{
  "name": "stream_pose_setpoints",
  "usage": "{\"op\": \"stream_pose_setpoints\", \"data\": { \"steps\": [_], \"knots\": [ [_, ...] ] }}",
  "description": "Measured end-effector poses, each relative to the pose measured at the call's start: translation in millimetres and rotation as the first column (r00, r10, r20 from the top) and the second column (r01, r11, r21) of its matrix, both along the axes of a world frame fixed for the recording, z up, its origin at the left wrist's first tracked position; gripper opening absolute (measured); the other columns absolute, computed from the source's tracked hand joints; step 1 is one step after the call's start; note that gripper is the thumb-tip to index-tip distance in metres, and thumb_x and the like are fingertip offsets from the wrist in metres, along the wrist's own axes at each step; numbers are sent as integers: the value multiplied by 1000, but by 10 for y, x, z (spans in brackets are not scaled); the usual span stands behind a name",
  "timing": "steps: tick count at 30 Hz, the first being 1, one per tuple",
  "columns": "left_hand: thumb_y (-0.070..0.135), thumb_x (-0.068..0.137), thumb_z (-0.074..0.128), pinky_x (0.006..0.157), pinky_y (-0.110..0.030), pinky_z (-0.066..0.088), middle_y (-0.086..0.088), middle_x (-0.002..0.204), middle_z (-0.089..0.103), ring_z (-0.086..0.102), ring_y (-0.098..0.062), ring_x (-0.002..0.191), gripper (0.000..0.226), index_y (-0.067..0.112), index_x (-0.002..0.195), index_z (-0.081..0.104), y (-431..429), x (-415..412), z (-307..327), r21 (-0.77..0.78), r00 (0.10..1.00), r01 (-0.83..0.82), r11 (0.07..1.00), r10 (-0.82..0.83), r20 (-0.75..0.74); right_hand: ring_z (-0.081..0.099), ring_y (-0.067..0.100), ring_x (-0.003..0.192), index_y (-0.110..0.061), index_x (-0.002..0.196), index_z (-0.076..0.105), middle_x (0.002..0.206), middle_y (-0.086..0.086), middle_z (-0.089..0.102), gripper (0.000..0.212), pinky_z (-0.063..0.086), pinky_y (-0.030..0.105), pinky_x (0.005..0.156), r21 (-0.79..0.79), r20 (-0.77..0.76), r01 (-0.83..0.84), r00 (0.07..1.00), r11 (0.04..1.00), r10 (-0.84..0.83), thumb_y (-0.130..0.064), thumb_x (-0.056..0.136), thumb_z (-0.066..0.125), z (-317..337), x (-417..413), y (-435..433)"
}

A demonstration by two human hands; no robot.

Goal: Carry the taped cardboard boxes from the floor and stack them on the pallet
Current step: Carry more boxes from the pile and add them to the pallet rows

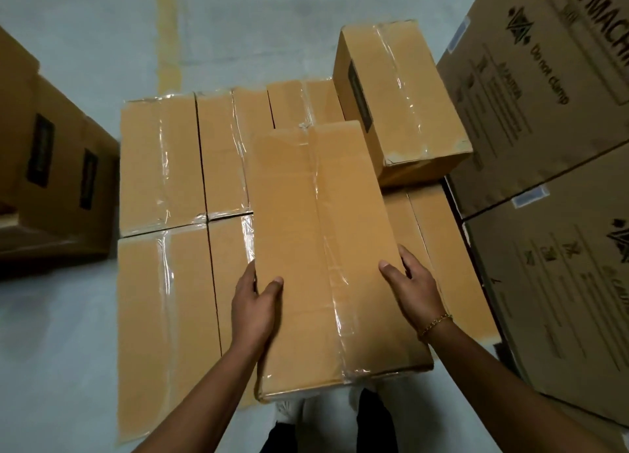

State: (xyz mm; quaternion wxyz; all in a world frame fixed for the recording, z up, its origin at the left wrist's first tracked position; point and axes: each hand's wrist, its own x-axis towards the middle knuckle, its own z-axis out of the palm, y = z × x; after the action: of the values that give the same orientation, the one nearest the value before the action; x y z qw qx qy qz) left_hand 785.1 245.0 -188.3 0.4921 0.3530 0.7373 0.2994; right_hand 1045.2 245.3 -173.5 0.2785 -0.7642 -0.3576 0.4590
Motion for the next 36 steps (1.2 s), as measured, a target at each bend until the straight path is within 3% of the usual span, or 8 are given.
{"op": "stream_pose_setpoints", "data": {
  "steps": [4,9,13,16,22,27,32,36],
  "knots": [
    [22,96,66,110,-33,38,13,143,52,48,-9,128,55,29,148,49,412,297,-466,27,999,-43,999,43,-18,41,16,142,-20,152,43,155,-2,45,60,36,41,118,24,-37,1,999,1000,0,-33,97,63,-519,337,509],
    [18,97,66,98,-18,36,31,121,55,49,-2,121,51,28,145,53,894,745,-922,72,996,-81,994,84,-35,50,11,134,-21,149,48,147,-5,55,55,40,38,116,72,-71,-5,997,997,11,-32,98,63,-1034,758,1057],
    [24,92,65,102,-29,46,25,118,67,59,3,115,39,38,129,61,1280,964,-1263,97,995,-69,993,75,-58,53,10,132,-23,147,52,143,-6,59,61,42,40,114,107,-56,-21,998,994,28,-45,92,64,-1377,1024,1458],
    [18,95,65,91,-20,44,31,107,62,56,18,98,37,40,125,59,1560,1029,-1370,131,993,-76,988,87,-80,56,7,128,-23,145,54,139,-9,61,50,43,34,112,149,-58,-38,997,988,47,-32,97,63,-1514,1091,1757],
    [29,95,66,116,-39,37,5,149,53,46,-14,136,62,28,153,44,1953,990,-1556,126,987,-106,986,119,-103,49,4,126,-23,145,55,140,-10,54,51,36,22,105,197,33,-78,997,977,73,-34,96,64,-1761,1081,2229],
    [34,91,68,107,-44,47,24,117,59,57,-12,115,58,43,145,47,1985,1026,-1609,90,996,29,996,-22,-87,54,13,127,-20,144,54,142,-3,55,52,40,23,101,199,78,-101,993,975,87,-33,95,65,-1887,1182,2368],
    [57,67,78,103,-42,50,27,128,61,59,-8,121,88,54,146,38,1616,944,-1628,14,991,127,992,-127,-39,48,6,122,-26,155,37,151,-5,46,68,43,30,96,124,205,-352,924,928,323,-41,95,65,-1800,1414,1942],
    [63,61,87,98,-35,50,41,128,54,51,9,121,109,59,149,24,1006,936,-1590,-2,960,272,962,-271,-72,43,14,136,-29,160,15,161,-5,32,106,45,36,103,-3,254,-521,825,853,505,-71,76,64,-1847,1574,1449]
  ]
}}
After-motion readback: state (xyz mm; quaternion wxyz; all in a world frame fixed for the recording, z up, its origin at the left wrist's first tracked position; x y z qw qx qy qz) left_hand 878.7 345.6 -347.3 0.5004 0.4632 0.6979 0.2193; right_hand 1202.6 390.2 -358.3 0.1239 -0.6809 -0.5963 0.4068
